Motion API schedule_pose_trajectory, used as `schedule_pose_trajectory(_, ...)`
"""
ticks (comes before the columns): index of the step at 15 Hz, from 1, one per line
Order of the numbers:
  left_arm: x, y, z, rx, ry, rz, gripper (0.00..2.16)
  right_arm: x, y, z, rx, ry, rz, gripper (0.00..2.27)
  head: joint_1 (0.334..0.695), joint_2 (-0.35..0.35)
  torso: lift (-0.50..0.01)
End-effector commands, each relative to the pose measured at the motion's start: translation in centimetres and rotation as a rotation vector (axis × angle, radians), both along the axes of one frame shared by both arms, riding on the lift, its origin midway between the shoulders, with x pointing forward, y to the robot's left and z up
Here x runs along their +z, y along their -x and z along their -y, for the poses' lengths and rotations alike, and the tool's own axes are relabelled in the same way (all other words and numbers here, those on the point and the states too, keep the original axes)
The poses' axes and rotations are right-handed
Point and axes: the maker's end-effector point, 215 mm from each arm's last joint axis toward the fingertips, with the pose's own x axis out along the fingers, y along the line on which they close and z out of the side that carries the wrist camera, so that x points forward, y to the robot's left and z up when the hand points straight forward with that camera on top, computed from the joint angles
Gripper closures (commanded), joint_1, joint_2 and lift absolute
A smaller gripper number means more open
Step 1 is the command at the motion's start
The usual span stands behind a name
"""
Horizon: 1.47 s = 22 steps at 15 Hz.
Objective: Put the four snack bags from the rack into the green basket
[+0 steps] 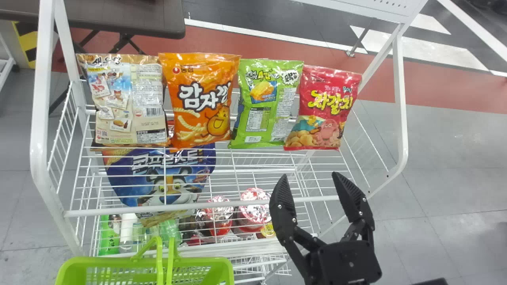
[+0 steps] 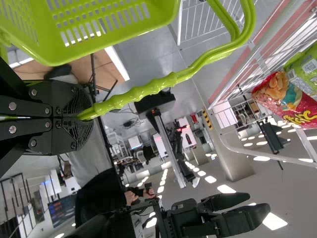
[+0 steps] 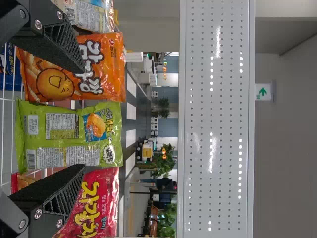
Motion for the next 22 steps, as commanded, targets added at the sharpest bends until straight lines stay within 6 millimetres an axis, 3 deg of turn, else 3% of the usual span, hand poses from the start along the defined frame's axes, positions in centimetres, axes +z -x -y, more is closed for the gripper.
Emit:
schedule_pose_trajectory(1, 0.0, 0.0, 0.0, 0.001, -0.001, 0.001, 1.84, 0.0, 0.0, 0.0, -0.001, -0.002, -0.002, 0.15, 0.695, -0.35, -0.007)
schedule_pose_trajectory(11, 0.0, 0.1, -0.1, 0.004, -0.004, 0.007, 1.84, 0.2, 0.0, -0.4, 0.005, -0.005, -0.013, 0.15, 0.695, -0.35, -0.007)
schedule_pose_trajectory(13, 0.1, 0.4, 0.1, 0.002, -0.004, 0.006, 1.84, -0.9, -0.5, -0.5, 0.006, 0.002, -0.048, 0.15, 0.695, -0.35, -0.007)
schedule_pose_trajectory(15, -0.1, 0.7, 0.4, -0.006, -0.008, 0.004, 1.84, -2.1, -2.2, -1.2, 0.016, 0.016, -0.084, 0.15, 0.695, -0.35, -0.007)
schedule_pose_trajectory(17, -0.2, 1.1, 1.2, -0.024, -0.012, 0.003, 1.84, -2.6, -4.7, -3.0, 0.047, 0.01, -0.092, 0.15, 0.695, -0.35, -0.007)
schedule_pose_trajectory(22, -0.4, 1.7, 1.8, -0.052, -0.029, 0.01, 1.84, -4.8, -11.7, -12.1, 0.205, 0.002, -0.122, 0.15, 0.695, -0.333, -0.007)
